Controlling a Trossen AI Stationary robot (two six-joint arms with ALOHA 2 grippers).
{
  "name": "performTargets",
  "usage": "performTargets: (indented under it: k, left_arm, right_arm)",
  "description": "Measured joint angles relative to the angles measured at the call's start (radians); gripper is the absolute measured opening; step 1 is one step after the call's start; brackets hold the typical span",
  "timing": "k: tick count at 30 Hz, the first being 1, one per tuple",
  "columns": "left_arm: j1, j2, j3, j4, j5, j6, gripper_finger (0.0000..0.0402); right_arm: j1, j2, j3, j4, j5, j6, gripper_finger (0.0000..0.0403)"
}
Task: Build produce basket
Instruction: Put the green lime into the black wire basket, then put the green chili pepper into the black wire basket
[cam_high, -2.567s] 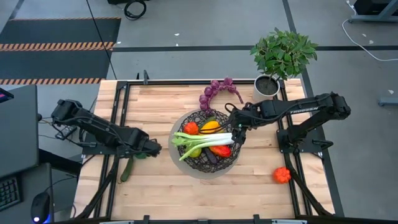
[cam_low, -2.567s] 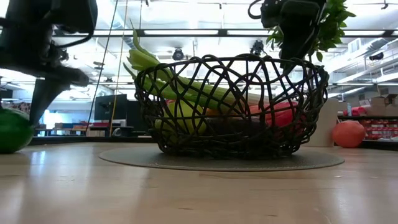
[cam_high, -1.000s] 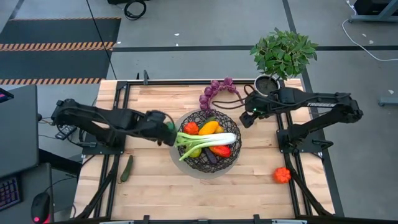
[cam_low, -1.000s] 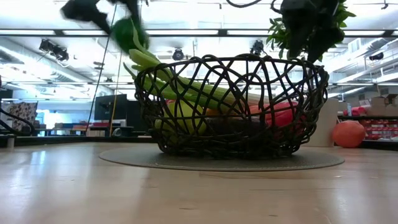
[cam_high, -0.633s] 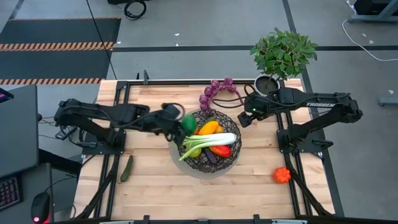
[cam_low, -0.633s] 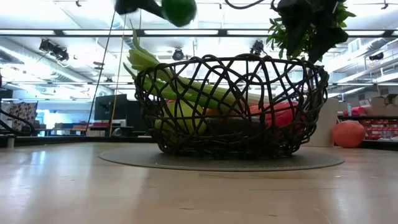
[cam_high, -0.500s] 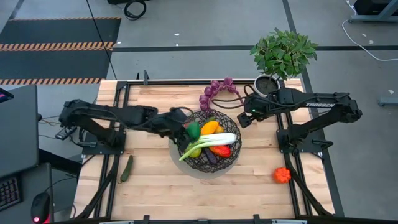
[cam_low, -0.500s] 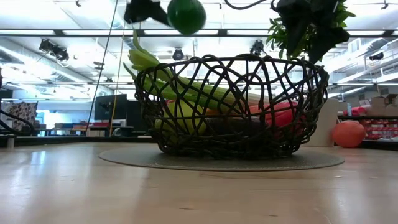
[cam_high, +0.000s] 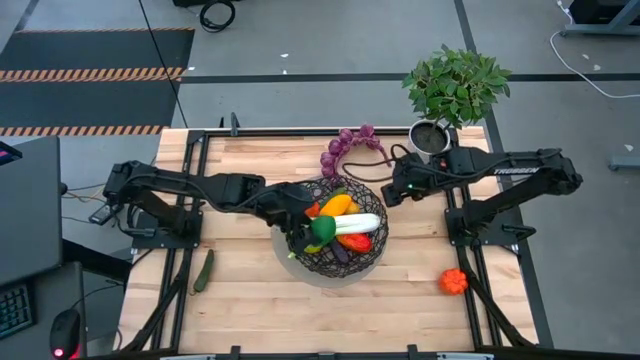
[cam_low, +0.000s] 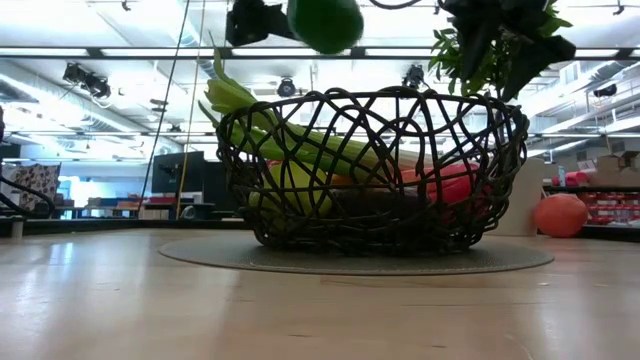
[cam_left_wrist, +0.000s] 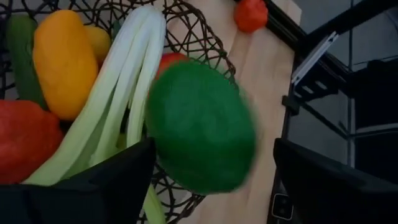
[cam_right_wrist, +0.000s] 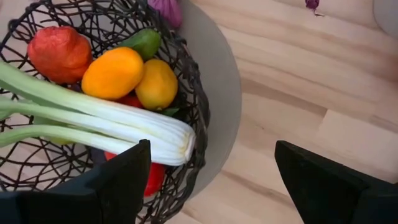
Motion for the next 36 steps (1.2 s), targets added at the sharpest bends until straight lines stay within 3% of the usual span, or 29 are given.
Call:
performTargets:
  k: [9,15,23,30,36]
  left_arm:
    - [0.004,0.004,0.001,-0.01,-0.058,-0.113,0.0352]
    - [-0.015,-0.01,0.002,-0.244,-0.068,-0.286,0.0353]
    - [-0.164,-0.021,0.001,-0.705,-0.098,-0.558,0.0353]
    - [-0.341,-0.028,0.001,-0.753,-0.094,-0.834,0.0347]
    - [-0.411,-0.034,-0.033,-0.852,-0.059,-0.965,0.0332]
  right_arm:
    - [0.05,0.0,0.0,-0.002,-0.009,-0.067,0.0346]
    - [0.085,0.0,0.0,-0.002,-0.014,-0.173,0.0346]
    - [0.134,0.0,0.0,-0.001,0.003,-0.308,0.0346]
    - [0.176,0.0,0.0,0.001,0.059,-0.377,0.0346]
    - [0.22,0.0,0.0,0.023,0.111,-0.347,0.0346]
